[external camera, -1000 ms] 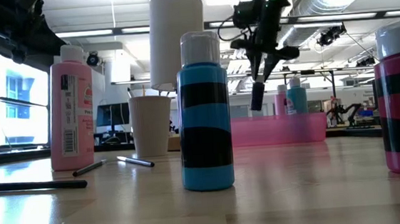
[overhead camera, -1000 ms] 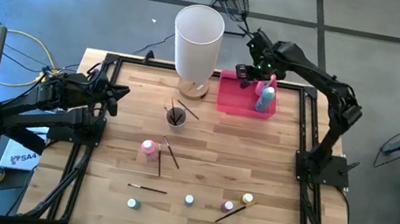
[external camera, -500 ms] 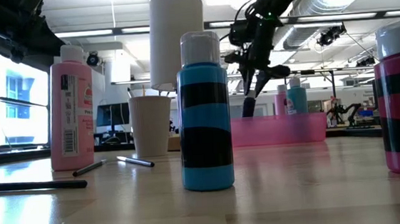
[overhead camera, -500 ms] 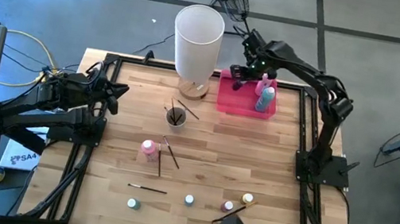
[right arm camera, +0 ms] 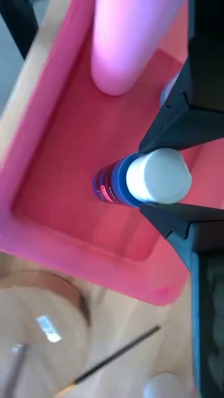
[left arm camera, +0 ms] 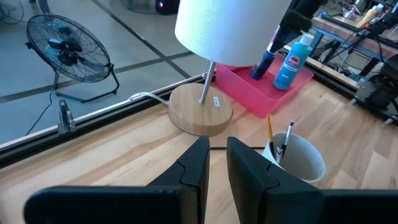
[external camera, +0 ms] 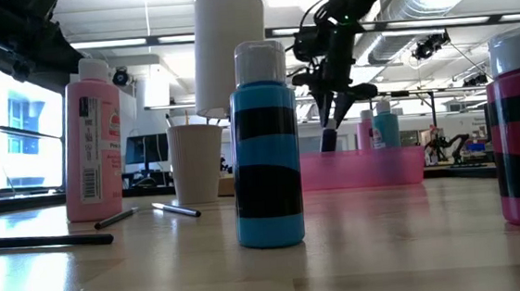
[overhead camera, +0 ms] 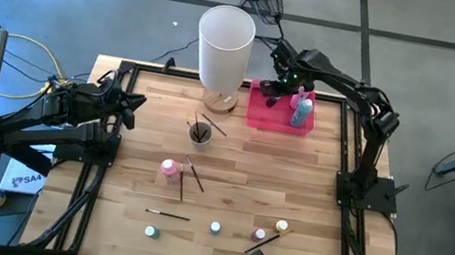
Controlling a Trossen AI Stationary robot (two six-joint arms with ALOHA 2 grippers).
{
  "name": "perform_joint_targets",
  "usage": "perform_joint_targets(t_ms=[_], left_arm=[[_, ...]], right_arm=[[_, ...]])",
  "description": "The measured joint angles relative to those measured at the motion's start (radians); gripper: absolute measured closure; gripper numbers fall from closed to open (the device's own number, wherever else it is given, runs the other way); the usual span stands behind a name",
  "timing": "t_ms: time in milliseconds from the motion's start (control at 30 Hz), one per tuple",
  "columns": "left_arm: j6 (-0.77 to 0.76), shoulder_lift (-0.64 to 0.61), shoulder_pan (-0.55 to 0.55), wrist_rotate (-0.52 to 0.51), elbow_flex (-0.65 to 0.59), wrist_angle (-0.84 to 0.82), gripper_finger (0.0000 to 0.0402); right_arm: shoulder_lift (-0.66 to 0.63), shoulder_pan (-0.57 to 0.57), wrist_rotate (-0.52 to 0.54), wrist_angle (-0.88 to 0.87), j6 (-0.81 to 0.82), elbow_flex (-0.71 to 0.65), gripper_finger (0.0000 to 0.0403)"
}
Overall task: Pick & Place Paint Supplies
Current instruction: Put the small blue paint bottle into the pink bin
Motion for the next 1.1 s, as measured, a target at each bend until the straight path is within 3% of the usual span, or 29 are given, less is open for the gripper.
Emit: perform_joint_targets(t_ms=[533,767,1100], left_arm=[[0.000,0.000,0.000,0.001,0.000,-0.001,0.0348],[0.000,0.000,0.000,0.001,0.000,-0.001,0.0348],[0.000,0.000,0.000,0.002,0.000,-0.002,0.0348]], right_arm=[[0.066,0.072,0.003,-0.080,-0.046,0.000,0.0289],[0.069,0.085,0.052,-0.168,-0.072,0.000,0.0282],[0.069,0.088,0.015,-0.138,-0.082,0.000,0.0282]])
